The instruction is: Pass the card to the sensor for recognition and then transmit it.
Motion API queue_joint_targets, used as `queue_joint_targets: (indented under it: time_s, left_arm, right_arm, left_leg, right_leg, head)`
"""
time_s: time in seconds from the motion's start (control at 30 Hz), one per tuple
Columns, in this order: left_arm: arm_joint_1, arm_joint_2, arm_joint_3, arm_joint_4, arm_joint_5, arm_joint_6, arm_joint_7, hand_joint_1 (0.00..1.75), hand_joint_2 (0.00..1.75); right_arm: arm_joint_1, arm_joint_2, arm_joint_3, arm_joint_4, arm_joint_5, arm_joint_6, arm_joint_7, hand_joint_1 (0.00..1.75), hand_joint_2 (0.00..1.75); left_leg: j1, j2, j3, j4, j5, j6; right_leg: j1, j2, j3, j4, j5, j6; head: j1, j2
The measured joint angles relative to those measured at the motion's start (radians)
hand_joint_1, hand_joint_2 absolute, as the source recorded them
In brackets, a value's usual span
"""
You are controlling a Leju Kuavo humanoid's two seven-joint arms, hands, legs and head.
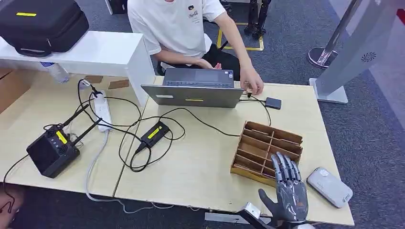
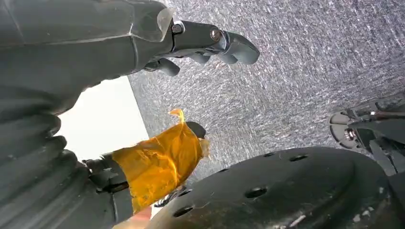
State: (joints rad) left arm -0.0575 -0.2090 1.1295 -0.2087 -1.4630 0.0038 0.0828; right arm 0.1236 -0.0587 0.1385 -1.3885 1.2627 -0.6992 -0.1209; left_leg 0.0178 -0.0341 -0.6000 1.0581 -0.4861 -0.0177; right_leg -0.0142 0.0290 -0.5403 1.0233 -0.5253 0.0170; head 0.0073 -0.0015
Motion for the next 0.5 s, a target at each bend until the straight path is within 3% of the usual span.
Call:
queue_joint_targets:
  time_s: [0.2, 0.5]
  left_arm:
    - [0.000, 0.000, 0.000, 0.000, -0.004, -0.003, 0.001, 0.00, 1.75]
    - [0.000, 0.002, 0.000, 0.000, -0.006, -0.003, 0.004, 0.00, 1.75]
  right_arm:
    - [-0.027, 0.000, -0.005, 0.069, 0.006, 0.000, 0.028, 0.00, 1.75]
    - [-0.047, 0.000, -0.055, 0.130, -0.005, 0.000, 0.021, 0.00, 1.75]
  left_leg:
    - [0.000, 0.000, 0.000, 0.000, 0.000, 0.000]
    - [0.000, 0.000, 0.000, 0.000, 0.000, 0.000]
  right_leg:
    - [0.000, 0.000, 0.000, 0.000, 0.000, 0.000]
    - [0.000, 0.000, 0.000, 0.000, 0.000, 0.000]
  head:
    - [0.000, 0.000]
    - [0.000, 0.000]
